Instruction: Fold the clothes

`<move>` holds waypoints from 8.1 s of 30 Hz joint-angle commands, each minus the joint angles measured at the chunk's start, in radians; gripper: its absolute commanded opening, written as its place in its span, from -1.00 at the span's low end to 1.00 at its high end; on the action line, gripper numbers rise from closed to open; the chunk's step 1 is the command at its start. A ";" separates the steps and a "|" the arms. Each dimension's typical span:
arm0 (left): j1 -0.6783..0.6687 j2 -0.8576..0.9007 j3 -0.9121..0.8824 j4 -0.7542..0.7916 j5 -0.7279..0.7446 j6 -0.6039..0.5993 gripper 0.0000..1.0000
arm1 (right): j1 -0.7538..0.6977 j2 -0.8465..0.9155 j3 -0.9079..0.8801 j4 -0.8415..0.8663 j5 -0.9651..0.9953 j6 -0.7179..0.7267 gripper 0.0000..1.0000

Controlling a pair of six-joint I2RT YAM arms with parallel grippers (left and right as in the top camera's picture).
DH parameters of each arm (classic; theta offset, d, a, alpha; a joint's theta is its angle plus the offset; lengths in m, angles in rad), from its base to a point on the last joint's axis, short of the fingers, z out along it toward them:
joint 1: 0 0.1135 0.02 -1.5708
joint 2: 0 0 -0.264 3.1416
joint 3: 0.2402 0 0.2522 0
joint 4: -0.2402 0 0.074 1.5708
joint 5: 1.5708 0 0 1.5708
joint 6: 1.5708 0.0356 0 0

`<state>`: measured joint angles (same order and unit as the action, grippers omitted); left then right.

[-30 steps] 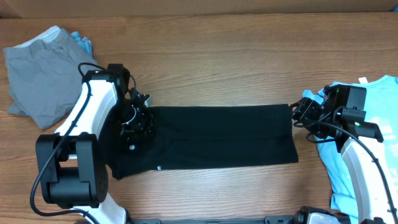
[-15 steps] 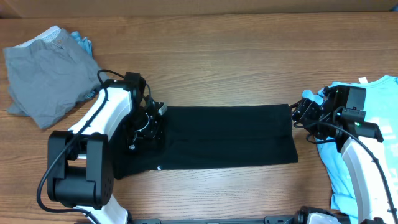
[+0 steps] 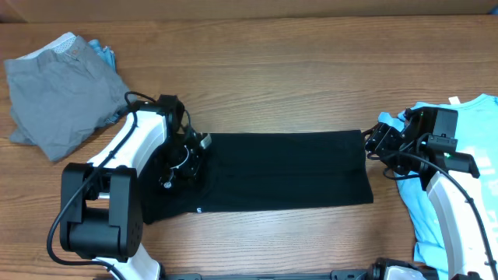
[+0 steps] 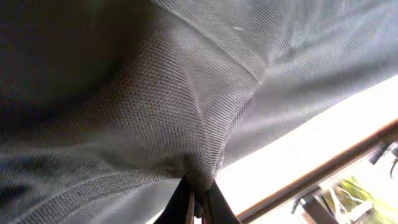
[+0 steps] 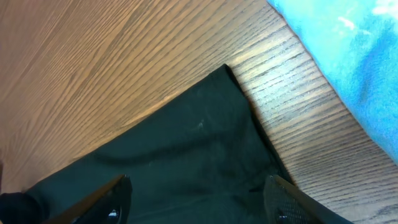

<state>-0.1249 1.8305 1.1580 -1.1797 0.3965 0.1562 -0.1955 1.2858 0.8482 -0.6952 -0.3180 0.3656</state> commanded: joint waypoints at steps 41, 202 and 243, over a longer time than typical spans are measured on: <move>-0.008 -0.026 0.039 0.006 0.276 -0.026 -0.76 | -0.002 -0.005 0.024 0.011 0.013 -0.006 0.52; 0.027 -0.026 -0.047 -0.056 -0.302 -0.216 -0.13 | -0.094 0.223 0.025 0.002 -0.148 -0.078 0.66; -0.011 -0.027 0.220 -0.386 -0.117 -0.212 -0.92 | -0.094 0.223 0.025 0.006 -0.148 -0.078 0.66</move>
<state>-0.1196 1.8305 1.3579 -1.5536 0.2810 -0.0536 -0.2878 1.5352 0.8501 -0.6960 -0.4568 0.2878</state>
